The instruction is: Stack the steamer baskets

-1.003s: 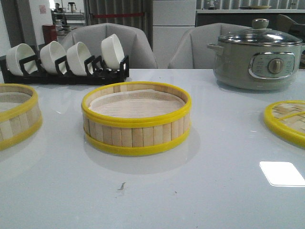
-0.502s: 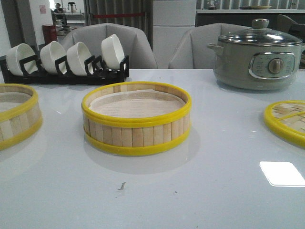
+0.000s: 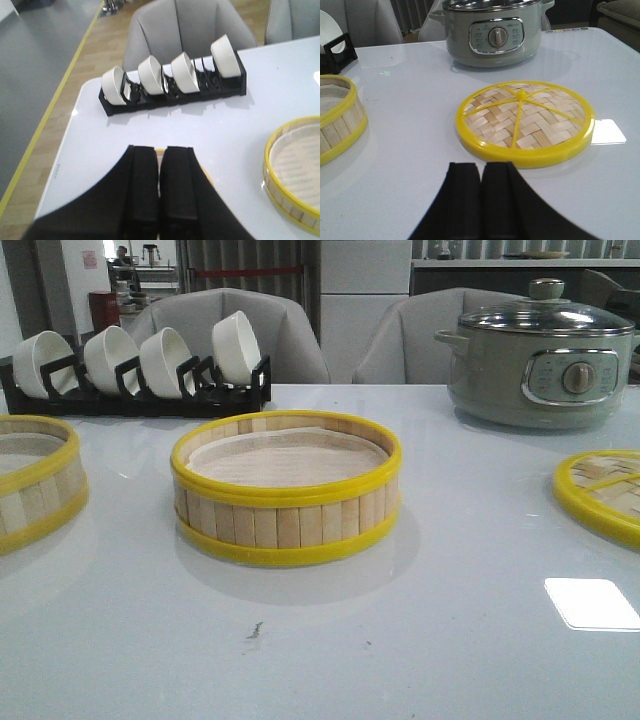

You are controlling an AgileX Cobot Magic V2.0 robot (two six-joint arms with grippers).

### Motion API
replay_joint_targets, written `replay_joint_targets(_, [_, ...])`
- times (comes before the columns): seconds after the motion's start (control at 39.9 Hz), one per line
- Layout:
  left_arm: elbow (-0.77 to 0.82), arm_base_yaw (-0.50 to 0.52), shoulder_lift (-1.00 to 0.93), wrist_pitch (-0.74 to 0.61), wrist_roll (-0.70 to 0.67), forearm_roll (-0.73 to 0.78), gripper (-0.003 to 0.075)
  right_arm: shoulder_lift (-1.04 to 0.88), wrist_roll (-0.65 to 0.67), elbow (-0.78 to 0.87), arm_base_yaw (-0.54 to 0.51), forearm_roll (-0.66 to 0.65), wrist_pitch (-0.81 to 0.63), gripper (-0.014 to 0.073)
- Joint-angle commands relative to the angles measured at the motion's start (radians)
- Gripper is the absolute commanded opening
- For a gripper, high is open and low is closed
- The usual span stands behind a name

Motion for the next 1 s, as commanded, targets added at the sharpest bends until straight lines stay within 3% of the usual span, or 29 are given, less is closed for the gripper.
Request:
replay_joint_targets(0.0, [-0.036,-0.008,0.020,-0.053,-0.006,0.002,0.0088,-0.021,-0.003,-0.015,0.000,-0.012,-0.080,0.0069])
replay_joint_targets(0.13, [-0.036,-0.008,0.030,-0.058,-0.006,-0.010,0.0088,-0.021,-0.003,-0.015,0.000,-0.012,-0.080,0.0069])
replay_joint_targets(0.25, [-0.036,-0.008,0.034,-0.163,-0.006,-0.010,0.0088,-0.021,-0.003,-0.015,0.000,-0.012,-0.080,0.0069])
replay_joint_targets(0.98, [-0.030,-0.010,0.053,-0.187,-0.006,-0.071,0.0088,-0.021,-0.003,-0.015,0.000,-0.012,-0.080,0.0069])
